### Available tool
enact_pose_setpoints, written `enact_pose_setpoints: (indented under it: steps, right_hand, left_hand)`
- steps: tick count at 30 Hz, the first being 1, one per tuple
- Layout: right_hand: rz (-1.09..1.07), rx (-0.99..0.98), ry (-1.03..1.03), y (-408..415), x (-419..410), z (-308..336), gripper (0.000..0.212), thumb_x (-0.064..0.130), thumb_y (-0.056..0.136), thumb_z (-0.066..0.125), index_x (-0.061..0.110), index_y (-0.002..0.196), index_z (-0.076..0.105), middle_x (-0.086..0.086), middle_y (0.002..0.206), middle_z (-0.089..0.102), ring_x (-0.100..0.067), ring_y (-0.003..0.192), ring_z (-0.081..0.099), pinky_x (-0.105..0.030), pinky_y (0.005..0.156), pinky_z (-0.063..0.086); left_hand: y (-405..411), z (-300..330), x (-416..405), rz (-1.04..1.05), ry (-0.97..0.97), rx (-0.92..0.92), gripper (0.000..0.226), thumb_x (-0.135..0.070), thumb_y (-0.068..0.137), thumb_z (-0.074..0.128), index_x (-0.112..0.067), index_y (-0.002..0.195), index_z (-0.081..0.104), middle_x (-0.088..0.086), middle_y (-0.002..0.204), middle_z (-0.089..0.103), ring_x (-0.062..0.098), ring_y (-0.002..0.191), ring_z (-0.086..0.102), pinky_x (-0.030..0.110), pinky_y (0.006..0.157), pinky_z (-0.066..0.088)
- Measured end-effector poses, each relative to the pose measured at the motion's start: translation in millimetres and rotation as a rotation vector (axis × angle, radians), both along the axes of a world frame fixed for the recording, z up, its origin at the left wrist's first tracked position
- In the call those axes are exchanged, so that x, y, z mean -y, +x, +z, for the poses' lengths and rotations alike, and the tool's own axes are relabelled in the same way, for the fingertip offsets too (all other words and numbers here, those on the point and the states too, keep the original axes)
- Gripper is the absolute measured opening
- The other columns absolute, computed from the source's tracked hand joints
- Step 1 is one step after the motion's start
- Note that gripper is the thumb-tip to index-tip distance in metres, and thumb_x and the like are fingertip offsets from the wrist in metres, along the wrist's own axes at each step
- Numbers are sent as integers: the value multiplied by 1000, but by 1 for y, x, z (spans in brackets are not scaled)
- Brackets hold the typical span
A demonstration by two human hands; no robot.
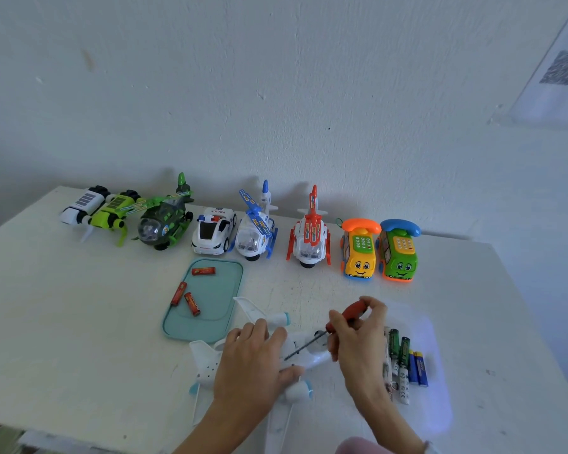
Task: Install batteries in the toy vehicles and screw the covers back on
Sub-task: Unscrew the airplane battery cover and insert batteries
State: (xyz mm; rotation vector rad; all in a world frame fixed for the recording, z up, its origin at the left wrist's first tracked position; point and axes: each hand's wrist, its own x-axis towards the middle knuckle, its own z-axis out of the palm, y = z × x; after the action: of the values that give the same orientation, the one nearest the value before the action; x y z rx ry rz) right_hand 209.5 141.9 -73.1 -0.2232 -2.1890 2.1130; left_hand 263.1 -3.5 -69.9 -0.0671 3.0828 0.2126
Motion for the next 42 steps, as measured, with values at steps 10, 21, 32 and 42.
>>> enact_pose_setpoints:
  steps: [10,21,32,42]
  right_hand:
    - [-63,-318,217,7,3,15,44,7,91,59,38,108,33,-9,72,52,-25,50,49,-39,45,42]
    - [-58,-154,63,-3,0,12,37,4,91,58,26,111,35,-15,75,56,-20,46,49,-32,46,44]
    - [133,-516,333,13,4,11,65,5,87,63,58,109,32,-1,76,53,-20,56,53,-38,50,46]
    - [290,-630,418,12,8,7,53,2,86,56,38,118,34,14,78,53,-4,65,53,-11,60,45]
  left_hand:
    - [-1,1,0,16,-1,23,57,-69,86,39,-34,132,38,-8,121,44,14,114,39,31,104,25]
    - [0,0,0,6,-6,24,56,-69,87,40,-34,131,39,-8,119,44,14,113,40,31,102,26]
    - [-3,0,2,23,4,18,61,-72,85,41,-34,132,41,-8,122,46,13,113,40,30,102,27]
    - [-4,0,4,29,15,-1,60,-73,81,42,-36,128,47,-11,116,48,11,107,42,29,98,28]
